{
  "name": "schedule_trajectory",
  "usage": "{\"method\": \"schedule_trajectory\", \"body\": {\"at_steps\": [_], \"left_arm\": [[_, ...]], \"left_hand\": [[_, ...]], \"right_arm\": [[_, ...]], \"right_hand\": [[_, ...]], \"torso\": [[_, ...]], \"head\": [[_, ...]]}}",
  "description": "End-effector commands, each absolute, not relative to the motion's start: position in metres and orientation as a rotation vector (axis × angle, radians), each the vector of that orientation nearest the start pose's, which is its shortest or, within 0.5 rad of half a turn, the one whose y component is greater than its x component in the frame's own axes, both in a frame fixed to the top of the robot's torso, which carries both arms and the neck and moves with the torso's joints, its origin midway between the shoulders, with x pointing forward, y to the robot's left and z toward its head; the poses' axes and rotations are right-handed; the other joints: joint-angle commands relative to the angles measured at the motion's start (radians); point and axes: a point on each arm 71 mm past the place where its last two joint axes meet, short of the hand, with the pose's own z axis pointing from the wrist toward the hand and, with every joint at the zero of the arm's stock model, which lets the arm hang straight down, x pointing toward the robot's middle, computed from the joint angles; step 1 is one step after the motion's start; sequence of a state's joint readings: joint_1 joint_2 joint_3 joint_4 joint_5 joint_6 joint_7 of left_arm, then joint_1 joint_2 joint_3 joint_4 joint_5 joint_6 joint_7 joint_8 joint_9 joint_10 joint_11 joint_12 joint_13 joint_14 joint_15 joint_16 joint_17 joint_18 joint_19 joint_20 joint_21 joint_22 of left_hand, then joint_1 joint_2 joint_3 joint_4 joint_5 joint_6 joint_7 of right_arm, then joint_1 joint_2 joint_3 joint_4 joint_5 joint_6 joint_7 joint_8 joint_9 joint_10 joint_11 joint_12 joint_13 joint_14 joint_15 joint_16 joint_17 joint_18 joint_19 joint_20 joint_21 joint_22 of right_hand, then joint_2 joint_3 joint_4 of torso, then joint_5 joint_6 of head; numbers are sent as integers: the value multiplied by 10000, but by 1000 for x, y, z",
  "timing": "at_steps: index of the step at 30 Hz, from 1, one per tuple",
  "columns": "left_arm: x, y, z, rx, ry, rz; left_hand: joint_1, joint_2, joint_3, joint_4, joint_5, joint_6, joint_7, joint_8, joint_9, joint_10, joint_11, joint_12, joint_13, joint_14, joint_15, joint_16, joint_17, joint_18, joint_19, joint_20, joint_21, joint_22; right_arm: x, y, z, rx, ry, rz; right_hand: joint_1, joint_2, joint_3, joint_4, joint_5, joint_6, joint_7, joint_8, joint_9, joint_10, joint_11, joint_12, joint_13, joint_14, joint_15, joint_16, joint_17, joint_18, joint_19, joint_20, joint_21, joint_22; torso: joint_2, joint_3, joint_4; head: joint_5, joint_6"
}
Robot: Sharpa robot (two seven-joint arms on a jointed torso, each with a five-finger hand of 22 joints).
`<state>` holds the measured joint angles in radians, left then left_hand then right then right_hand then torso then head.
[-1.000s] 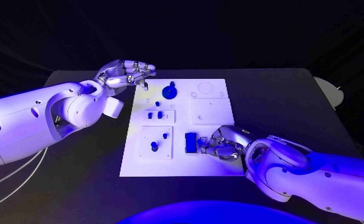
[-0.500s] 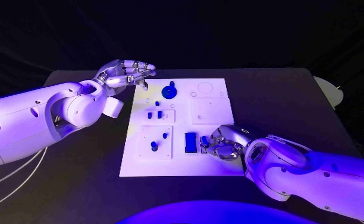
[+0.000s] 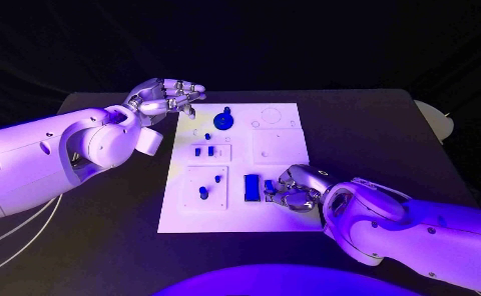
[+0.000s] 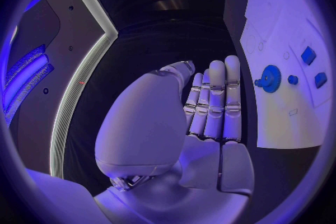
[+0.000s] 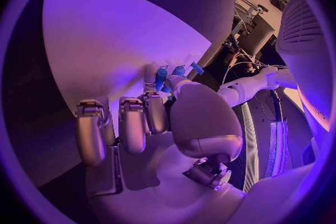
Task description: Assemble the parts on the task board
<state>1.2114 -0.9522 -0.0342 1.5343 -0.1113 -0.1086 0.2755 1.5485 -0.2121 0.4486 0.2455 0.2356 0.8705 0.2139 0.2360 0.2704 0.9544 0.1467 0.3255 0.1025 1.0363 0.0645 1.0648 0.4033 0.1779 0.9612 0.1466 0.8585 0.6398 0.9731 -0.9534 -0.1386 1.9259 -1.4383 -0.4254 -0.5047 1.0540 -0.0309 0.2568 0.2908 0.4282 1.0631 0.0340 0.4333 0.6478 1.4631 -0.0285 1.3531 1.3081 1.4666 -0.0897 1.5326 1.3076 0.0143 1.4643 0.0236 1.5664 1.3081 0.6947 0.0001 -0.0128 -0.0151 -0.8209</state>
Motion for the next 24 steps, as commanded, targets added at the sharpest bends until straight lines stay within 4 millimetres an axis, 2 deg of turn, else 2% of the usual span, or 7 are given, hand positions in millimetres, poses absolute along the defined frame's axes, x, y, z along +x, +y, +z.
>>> {"method": "schedule_trajectory", "body": {"at_steps": [1,10,24], "left_arm": [[482,246,-174,-10166,16091,-15756],[482,246,-174,-10172,16087,-15742],[482,247,-174,-10181,16089,-15727]], "left_hand": [[-133,-5,67,6,55,-99,-4,30,-1,-97,3,36,-14,-78,10,40,-17,68,-26,55,-35,-8],[-133,-5,67,6,55,-99,-4,30,-1,-97,3,36,-14,-78,10,40,-17,68,-26,55,-35,-8],[-155,3,75,13,55,-99,-3,35,0,-100,5,44,-14,-79,12,43,-19,67,-25,57,-41,-13]], "right_arm": [[339,-162,-271,903,20098,6348],[339,-161,-269,947,19983,6483],[339,-164,-269,949,19963,6467]], "right_hand": [[-244,-120,-121,32,-175,95,16,59,-15,355,-60,24,1382,884,-49,56,1835,-143,1065,-72,44,2627],[-1058,-275,-594,41,-980,147,-6,99,-24,374,-75,29,1407,887,-60,62,1852,-143,1065,-77,44,2627],[-1047,-256,-630,11,-1109,132,-12,105,-23,370,-81,6,1401,883,-64,54,1833,-143,1065,-81,44,2627]], "torso": [[-3,1,1],[-2,-6,9],[-2,-4,8]], "head": [[3,-2],[-12,11],[-6,26]]}}
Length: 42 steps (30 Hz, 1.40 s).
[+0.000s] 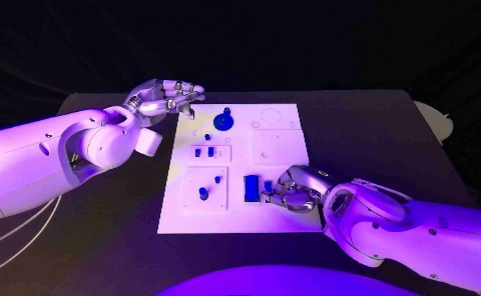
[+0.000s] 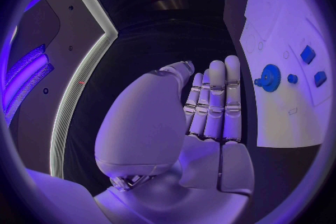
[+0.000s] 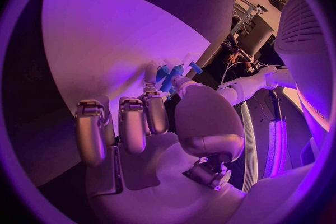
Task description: Assemble the parts on the task board
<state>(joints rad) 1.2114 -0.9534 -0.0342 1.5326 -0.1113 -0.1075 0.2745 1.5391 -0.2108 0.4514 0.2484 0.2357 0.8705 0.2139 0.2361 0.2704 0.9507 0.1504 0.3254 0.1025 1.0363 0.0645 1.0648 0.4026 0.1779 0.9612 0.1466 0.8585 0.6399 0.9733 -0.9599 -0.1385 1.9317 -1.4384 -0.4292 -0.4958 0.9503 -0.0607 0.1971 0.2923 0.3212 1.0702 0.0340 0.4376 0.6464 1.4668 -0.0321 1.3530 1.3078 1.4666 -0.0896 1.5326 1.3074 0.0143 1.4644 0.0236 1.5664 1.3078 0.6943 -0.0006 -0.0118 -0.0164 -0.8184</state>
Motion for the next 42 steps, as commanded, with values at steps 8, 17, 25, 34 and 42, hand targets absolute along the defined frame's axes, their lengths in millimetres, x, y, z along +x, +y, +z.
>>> {"method": "schedule_trajectory", "body": {"at_steps": [8,17,25,34,42], "left_arm": [[482,247,-174,-10183,16096,-15726],[482,247,-174,-10187,16082,-15714],[482,247,-174,-10187,16084,-15713],[482,247,-174,-10186,16095,-15718],[482,247,-174,-10185,16098,-15722]], "left_hand": [[-60,-10,47,-15,55,-99,-3,35,0,-63,-32,46,-14,-79,12,43,-12,67,-25,57,-41,-13],[-72,-8,56,-16,56,-101,-4,39,0,-67,-33,54,-15,-81,12,46,-14,68,-24,58,-47,-18],[-72,-8,56,-16,56,-101,-4,39,0,-67,-33,54,-15,-81,12,46,-14,68,-24,58,-47,-18],[-78,-5,64,-19,56,-101,-5,42,1,-70,-34,60,-15,-82,12,48,-16,68,-23,58,-51,-20],[-81,-4,68,-21,56,-101,-5,44,1,-71,-34,63,-15,-82,12,49,-17,69,-23,58,-53,-22]], "right_arm": [[336,-170,-266,848,19931,6589],[335,-175,-264,920,19894,6791],[335,-177,-265,955,19898,6783],[338,-174,-269,868,20083,6617],[341,-171,-272,741,20225,6457]], "right_hand": [[1119,-224,109,-65,-443,-19,-10,52,-25,316,-46,-56,1389,877,-73,39,1805,-143,1064,-91,44,2630],[1251,-418,-10,1,-565,-125,49,-6,-59,223,-2,-284,1277,858,-37,1,1721,-143,1064,-71,44,2630],[1107,-316,-63,19,-571,-117,59,-4,-65,222,11,-273,1287,860,-21,4,1731,-143,1064,-56,44,2630],[1147,-228,-37,-9,-550,-102,46,6,-64,241,3,-218,1319,864,-22,12,1751,-143,1064,-51,44,2630],[1341,-201,1,-42,-548,-107,36,10,-67,244,-5,-214,1325,865,-30,11,1750,-143,1064,-51,44,2630]], "torso": [[-2,3,-8],[-5,2,-25],[-4,4,2],[9,-1,-5],[-5,-4,3]], "head": [[30,5],[39,4],[23,-6],[23,-24],[22,-49]]}}
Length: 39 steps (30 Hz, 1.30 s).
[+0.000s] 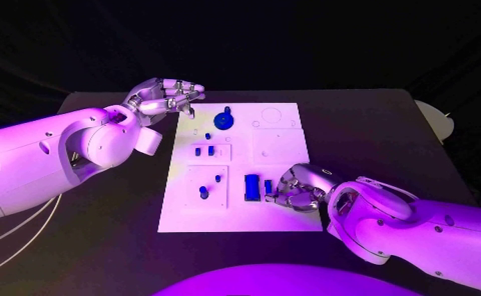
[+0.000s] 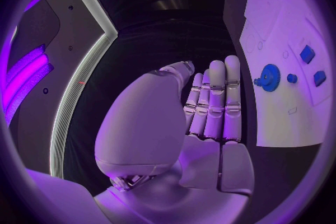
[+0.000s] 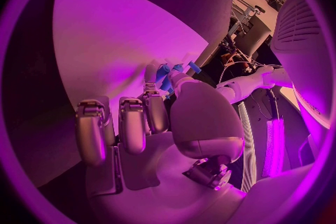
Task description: Assemble the parts on the task board
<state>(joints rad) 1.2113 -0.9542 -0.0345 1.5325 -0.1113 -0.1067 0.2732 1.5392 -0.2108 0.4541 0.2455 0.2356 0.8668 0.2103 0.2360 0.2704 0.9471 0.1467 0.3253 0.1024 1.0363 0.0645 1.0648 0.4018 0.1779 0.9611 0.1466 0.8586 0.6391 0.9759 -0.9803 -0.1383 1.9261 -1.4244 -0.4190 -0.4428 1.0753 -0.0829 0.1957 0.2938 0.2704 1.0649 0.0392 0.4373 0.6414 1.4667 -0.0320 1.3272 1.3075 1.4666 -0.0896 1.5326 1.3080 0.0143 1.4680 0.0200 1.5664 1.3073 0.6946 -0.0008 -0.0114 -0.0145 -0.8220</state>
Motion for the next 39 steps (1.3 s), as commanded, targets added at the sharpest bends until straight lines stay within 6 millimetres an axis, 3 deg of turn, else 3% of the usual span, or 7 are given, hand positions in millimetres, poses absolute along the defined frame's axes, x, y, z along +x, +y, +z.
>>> {"method": "schedule_trajectory", "body": {"at_steps": [1,13,25,39], "left_arm": [[482,247,-174,-10185,16098,-15721],[482,247,-174,-10187,16095,-15717],[483,247,-174,-10187,16097,-15715],[483,246,-174,-10176,16074,-15732]], "left_hand": [[-82,-4,41,8,56,-64,31,45,1,-35,3,64,-14,-82,12,49,-9,69,-23,58,-53,-13],[-82,-1,47,4,57,-64,30,48,2,-36,2,69,-14,-83,11,51,-10,70,-22,58,-56,-15],[-84,23,74,-5,62,-61,29,57,4,-37,0,83,-14,-83,9,56,-13,71,-17,57,-61,-19],[-84,23,74,-5,62,-61,29,57,4,-37,0,83,-14,-83,9,56,-13,71,-17,57,-61,-19]], "right_arm": [[342,-170,-272,723,20244,6444],[347,-174,-275,762,20183,6025],[348,-172,-272,878,19784,6288],[349,-172,-250,1265,18641,7379]], "right_hand": [[196,-10,20,-70,-59,-59,-17,13,-18,247,-8,48,1333,866,-32,14,1751,-143,1028,-16,44,2635],[654,3,90,-60,-289,-51,-32,21,-31,262,-19,84,1361,870,-41,20,1767,-143,1028,-22,44,2635],[658,-7,75,-37,-335,-51,-23,20,-34,255,-15,62,1350,868,-42,15,1755,-143,1028,-23,44,2635],[695,-117,-20,-46,-235,-177,21,-47,-67,160,18,-161,1239,849,-9,-24,1670,-143,1028,-7,44,2635]], "torso": [[-9,-4,-5],[-4,4,-3],[2,12,-11],[-14,1,-21]], "head": [[1,-16],[-1,-12],[7,-6],[-15,27]]}}
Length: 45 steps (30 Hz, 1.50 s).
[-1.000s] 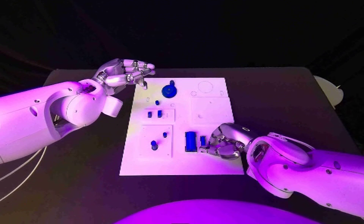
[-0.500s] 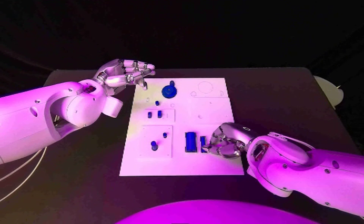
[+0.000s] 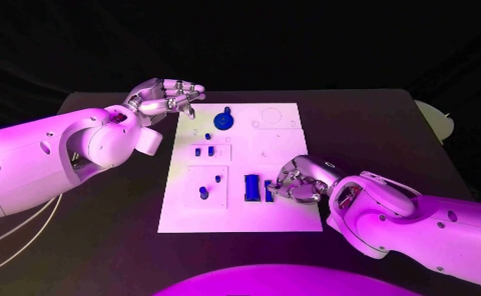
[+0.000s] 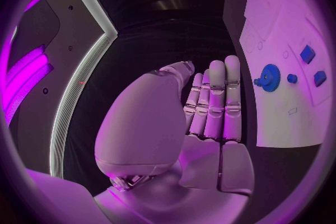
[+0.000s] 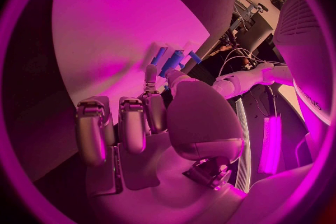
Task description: Assemble the parts on the task board
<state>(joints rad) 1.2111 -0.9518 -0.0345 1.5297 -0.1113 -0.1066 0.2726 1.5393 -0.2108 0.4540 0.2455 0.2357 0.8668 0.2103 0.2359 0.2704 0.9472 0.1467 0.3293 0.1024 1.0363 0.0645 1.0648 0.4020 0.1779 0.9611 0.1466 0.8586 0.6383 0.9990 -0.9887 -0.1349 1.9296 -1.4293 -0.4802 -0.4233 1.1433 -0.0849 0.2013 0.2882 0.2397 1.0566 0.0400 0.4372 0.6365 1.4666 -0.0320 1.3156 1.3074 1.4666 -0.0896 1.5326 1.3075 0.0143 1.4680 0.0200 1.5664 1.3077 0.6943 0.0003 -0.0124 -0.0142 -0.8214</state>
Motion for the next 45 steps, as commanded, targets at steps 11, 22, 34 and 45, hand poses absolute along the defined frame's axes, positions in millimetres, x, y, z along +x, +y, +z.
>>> {"method": "schedule_trajectory", "body": {"at_steps": [11,22,34,45], "left_arm": [[484,244,-174,-10246,15655,-15879],[497,242,-186,-11347,14408,-15168],[523,237,-210,-12637,13261,-14313],[541,232,-216,-12528,12526,-14304]], "left_hand": [[-290,-15,40,68,29,-79,26,83,9,-50,3,103,-11,-83,26,89,-25,64,-11,76,-116,-48],[-441,-8,20,117,1,-80,-34,144,26,127,-54,287,31,-198,8,79,-58,70,-50,86,-270,-142],[-548,-43,489,103,-22,25,-78,558,209,460,25,-34,-305,-1503,384,-3844,-1675,13,-1377,602,-3388,-2094],[-873,-131,-217,-4,-128,-1047,-698,-44,-163,-17,188,-2071,-427,-2300,959,-7447,-2437,-89,-1732,1448,-7247,-4939]], "right_arm": [[369,-182,-236,2727,17721,8438],[445,-222,-225,7558,16370,10713],[522,-240,-238,10063,14591,12546],[539,-235,-251,10284,14425,13124]], "right_hand": [[763,-273,-47,-28,192,-695,245,-283,-50,-315,211,-984,763,730,145,-279,1149,-143,1028,115,44,2631],[2910,-390,677,-275,-511,-1967,877,-876,-164,-3712,753,-7328,-3096,-1142,604,-3926,-3868,1192,-1989,516,-7241,-25],[3366,-688,3021,-690,-1245,-2229,1644,-1636,-1042,-4414,1557,-10834,-7888,-4896,1705,-10149,-8226,1622,-5369,1533,-13092,-3606],[2320,-705,3219,-1204,-1645,-2017,1736,-2525,-1780,-3846,1838,-12540,-11095,-4415,1964,-12460,-9788,1696,-4759,1842,-14558,-6055]], "torso": [[-59,-29,-18],[-425,-149,-1],[-961,-280,-29],[-1053,-269,-85]], "head": [[-77,280],[-180,1077],[-202,1458],[-109,1752]]}}
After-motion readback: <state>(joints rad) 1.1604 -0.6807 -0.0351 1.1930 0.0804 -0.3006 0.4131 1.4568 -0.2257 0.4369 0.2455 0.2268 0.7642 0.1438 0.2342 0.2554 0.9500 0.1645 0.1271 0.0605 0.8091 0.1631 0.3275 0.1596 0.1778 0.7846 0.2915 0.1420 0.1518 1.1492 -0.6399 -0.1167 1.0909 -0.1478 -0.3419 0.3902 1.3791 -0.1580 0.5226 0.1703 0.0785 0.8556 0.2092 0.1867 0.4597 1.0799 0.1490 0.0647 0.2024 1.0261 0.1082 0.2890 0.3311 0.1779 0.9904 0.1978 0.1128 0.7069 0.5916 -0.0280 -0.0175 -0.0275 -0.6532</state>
